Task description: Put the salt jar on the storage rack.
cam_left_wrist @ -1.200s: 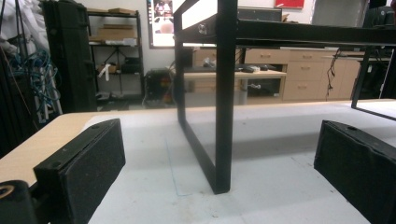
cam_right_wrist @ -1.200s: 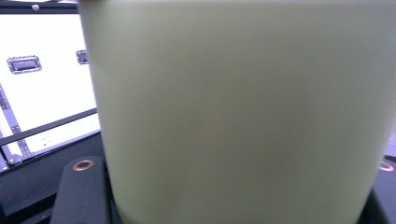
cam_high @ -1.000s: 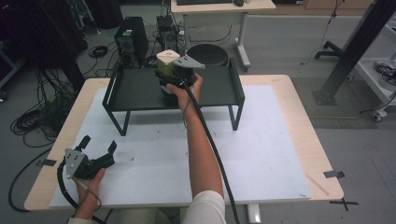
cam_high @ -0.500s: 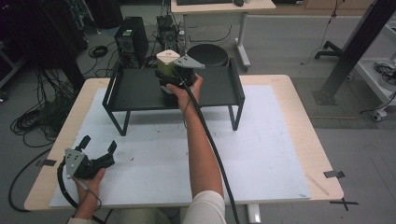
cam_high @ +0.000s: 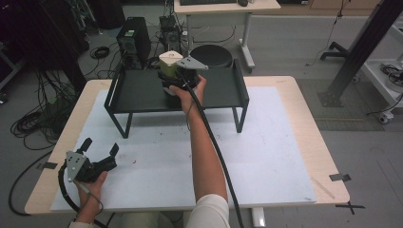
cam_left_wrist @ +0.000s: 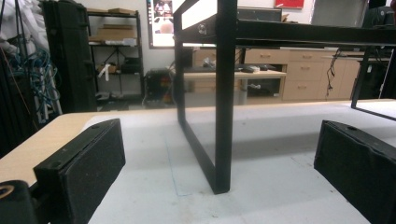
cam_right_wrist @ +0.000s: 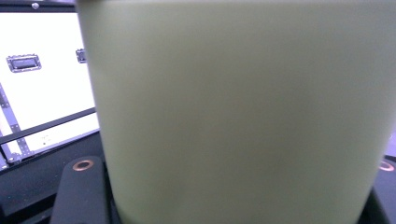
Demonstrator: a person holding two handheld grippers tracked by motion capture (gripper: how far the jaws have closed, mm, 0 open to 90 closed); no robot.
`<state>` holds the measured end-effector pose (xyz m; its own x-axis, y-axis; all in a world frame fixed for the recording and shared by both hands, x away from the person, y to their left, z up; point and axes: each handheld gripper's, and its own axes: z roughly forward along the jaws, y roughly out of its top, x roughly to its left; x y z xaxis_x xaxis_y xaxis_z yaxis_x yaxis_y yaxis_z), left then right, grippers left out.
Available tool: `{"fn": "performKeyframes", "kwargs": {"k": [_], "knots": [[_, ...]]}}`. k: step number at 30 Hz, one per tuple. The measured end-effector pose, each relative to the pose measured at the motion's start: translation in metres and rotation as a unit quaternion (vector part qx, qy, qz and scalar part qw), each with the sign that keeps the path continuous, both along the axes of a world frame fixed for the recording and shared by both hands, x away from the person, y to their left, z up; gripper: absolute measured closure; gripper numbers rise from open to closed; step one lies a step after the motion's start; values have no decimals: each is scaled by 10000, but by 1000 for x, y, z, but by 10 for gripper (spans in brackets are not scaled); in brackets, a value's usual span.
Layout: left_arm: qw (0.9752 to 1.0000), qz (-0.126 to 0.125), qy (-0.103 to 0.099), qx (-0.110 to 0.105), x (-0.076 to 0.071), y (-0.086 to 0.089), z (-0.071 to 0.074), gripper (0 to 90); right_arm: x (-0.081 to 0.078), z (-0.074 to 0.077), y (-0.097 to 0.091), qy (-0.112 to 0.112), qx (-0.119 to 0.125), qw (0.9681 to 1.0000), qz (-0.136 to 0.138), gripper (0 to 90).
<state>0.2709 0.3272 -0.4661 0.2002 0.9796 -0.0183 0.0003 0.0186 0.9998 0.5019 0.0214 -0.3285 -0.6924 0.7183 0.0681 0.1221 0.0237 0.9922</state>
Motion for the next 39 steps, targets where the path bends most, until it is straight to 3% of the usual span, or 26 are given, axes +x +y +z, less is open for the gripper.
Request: {"fn": "performKeyframes", "kwargs": {"k": [26, 29, 33, 39], "knots": [[10000, -12, 1, -5, 0, 0, 0, 23, -1, 1, 1, 9, -75, 10000, 11, 292], [10000, -13, 2, -4, 0, 0, 0, 23, -1, 1, 1, 82, 42, 9999, 62, 265], [10000, -12, 3, -2, 0, 0, 0, 23, 0, 2, 1, 189, 108, 9998, 1, 155], [10000, -11, 4, 0, 0, 0, 0, 23, -1, 6, -1, 186, 137, 9997, -88, 63]]}}
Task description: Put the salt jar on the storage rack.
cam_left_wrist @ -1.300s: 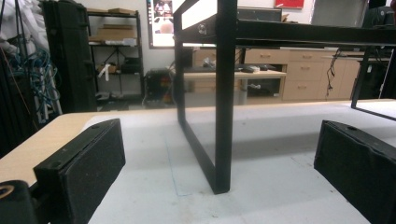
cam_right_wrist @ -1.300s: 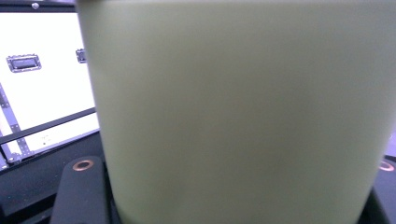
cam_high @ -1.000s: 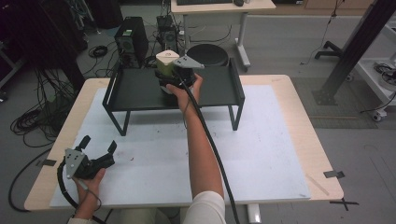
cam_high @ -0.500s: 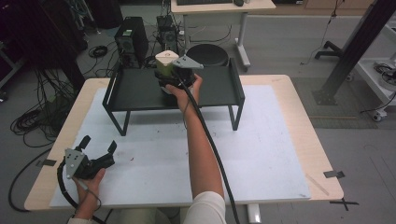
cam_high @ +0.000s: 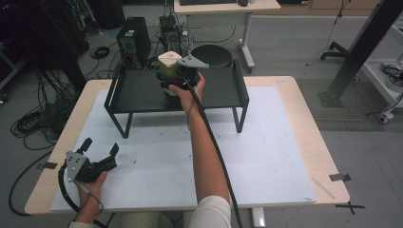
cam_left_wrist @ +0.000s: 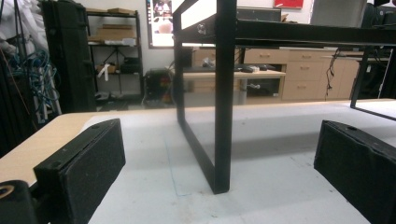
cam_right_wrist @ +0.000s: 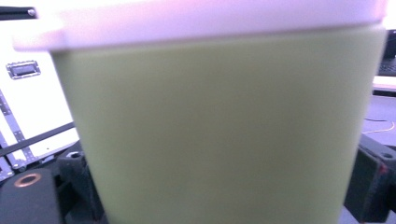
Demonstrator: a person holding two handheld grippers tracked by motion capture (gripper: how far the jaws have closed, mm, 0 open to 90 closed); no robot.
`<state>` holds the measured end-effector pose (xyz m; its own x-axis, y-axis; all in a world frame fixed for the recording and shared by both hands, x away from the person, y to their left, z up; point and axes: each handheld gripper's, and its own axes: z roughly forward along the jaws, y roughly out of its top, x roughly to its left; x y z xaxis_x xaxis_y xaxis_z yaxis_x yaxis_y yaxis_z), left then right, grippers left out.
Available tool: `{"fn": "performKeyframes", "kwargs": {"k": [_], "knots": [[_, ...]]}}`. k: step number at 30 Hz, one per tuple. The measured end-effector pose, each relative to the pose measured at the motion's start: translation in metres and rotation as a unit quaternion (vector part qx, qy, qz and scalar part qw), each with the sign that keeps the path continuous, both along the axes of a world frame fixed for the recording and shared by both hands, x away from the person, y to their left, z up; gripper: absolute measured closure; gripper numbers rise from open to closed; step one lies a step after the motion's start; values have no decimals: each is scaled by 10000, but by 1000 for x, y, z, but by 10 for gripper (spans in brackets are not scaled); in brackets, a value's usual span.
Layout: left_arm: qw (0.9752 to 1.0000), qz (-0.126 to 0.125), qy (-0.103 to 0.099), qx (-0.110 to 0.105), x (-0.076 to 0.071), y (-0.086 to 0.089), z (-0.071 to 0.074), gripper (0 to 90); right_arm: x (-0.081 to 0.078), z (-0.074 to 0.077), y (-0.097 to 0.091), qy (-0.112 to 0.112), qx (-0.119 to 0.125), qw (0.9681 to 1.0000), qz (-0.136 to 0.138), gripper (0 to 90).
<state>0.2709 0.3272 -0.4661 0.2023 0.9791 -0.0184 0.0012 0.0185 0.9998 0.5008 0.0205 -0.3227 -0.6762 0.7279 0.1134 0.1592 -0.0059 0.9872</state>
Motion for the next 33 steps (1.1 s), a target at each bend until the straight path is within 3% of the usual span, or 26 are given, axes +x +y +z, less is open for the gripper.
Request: {"fn": "performKeyframes", "kwargs": {"k": [12, 15, 33], "knots": [[10000, -1, -2, 0, 0, 0, 0, 23, -5, 12, -5, -71, 46, 9998, -201, 9], [10000, 0, -3, -5, 0, 0, 0, 23, -8, 16, -8, -120, -20, 9996, -242, 5], [10000, -1, 0, -2, 0, 0, 0, 23, -34, 44, -26, -455, 146, 9983, -330, 1]]}}
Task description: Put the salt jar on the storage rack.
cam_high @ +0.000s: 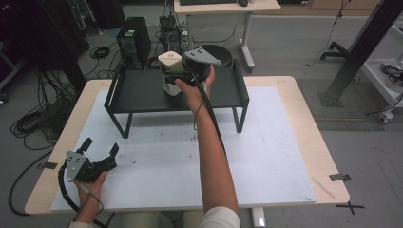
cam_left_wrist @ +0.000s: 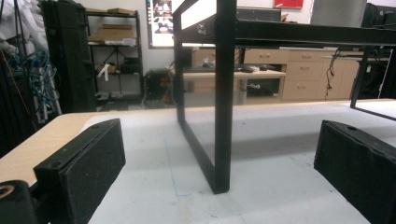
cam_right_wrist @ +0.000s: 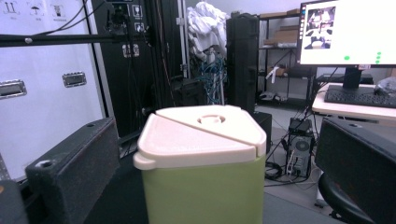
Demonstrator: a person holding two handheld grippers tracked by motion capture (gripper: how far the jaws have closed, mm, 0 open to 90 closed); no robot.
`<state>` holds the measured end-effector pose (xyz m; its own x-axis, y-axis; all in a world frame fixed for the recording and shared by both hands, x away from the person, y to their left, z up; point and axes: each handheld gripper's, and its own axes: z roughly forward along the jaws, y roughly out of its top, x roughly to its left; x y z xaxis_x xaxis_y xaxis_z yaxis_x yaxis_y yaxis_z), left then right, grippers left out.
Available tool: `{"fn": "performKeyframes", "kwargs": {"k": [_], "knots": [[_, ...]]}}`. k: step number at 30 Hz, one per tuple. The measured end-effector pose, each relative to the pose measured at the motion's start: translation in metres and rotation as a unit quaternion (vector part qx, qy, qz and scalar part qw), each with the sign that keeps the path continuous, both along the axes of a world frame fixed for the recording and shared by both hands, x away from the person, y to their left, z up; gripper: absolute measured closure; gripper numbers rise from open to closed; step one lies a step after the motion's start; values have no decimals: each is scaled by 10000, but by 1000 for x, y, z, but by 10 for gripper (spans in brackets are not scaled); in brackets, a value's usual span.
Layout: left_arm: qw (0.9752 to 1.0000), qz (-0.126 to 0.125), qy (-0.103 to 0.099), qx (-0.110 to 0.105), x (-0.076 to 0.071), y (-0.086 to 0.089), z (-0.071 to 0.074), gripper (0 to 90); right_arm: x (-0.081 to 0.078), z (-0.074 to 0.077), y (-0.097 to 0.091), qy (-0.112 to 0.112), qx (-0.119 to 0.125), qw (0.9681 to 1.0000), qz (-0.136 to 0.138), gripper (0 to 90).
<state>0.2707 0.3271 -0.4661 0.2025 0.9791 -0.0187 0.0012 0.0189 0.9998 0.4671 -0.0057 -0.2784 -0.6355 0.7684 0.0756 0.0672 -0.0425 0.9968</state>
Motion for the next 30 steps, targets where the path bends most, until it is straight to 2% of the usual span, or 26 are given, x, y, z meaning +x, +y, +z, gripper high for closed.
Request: {"fn": "performKeyframes", "kwargs": {"k": [13, 22, 30], "knots": [[10000, -1, -1, -2, 0, 0, 0, 23, -20, 15, -12, -109, 57, 9999, -85, 1], [10000, 1, 3, 2, 0, 0, 0, 21, -37, 26, -22, -259, 228, 9994, -62, 1], [10000, 3, 4, 2, 0, 0, 0, 22, -55, 28, -43, -420, 311, 9986, -96, 1]]}}
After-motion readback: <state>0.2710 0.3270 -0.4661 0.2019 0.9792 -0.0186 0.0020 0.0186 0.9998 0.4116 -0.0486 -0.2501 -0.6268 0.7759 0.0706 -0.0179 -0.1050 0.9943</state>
